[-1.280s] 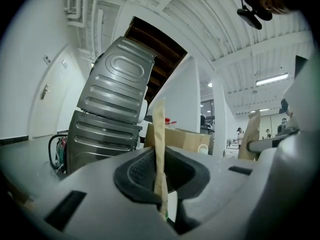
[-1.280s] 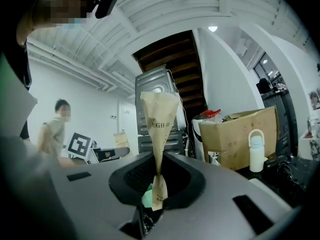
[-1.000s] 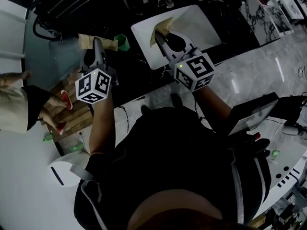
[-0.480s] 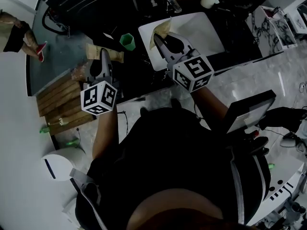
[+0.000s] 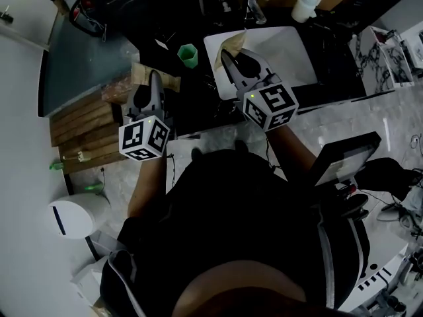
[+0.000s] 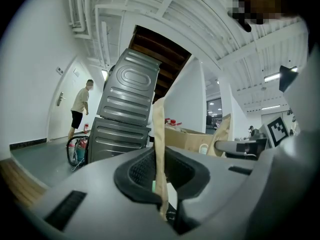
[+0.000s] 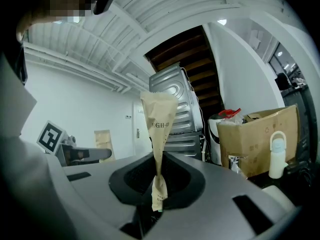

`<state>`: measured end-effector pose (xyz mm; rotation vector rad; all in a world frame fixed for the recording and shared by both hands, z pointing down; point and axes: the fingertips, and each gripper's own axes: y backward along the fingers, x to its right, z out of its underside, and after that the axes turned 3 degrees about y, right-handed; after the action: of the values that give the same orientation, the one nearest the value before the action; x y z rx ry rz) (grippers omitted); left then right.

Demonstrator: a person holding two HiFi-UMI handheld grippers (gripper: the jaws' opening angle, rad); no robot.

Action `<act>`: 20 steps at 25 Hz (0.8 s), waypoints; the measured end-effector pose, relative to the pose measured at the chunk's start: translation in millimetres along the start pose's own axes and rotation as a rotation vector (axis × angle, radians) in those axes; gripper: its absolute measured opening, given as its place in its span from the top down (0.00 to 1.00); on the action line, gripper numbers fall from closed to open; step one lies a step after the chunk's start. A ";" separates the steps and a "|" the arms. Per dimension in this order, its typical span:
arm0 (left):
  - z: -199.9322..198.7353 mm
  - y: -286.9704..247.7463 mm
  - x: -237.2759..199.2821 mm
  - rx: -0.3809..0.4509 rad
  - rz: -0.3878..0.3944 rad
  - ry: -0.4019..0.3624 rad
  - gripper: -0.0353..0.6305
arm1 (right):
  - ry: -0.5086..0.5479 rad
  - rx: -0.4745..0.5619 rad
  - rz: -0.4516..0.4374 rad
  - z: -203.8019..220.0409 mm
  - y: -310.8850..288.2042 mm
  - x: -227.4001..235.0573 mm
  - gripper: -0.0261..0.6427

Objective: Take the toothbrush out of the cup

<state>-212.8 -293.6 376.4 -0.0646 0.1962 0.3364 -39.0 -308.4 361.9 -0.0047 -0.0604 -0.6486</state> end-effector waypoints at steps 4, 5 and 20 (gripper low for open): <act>-0.2 1.9 -0.8 -0.002 -0.005 -0.006 0.90 | 0.011 -0.008 0.002 0.4 -4.3 -2.1 0.89; 0.0 1.4 -0.6 -0.004 -0.004 -0.008 0.90 | 0.014 -0.009 0.004 0.4 -5.3 -2.2 0.89; 0.9 -2.6 -2.8 -0.007 0.007 -0.022 0.90 | 0.038 -0.022 0.000 2.7 -15.8 -8.1 0.89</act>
<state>-214.4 -296.8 377.9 -0.0674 0.1739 0.3451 -55.1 -316.1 363.9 -0.0137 -0.0165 -0.6494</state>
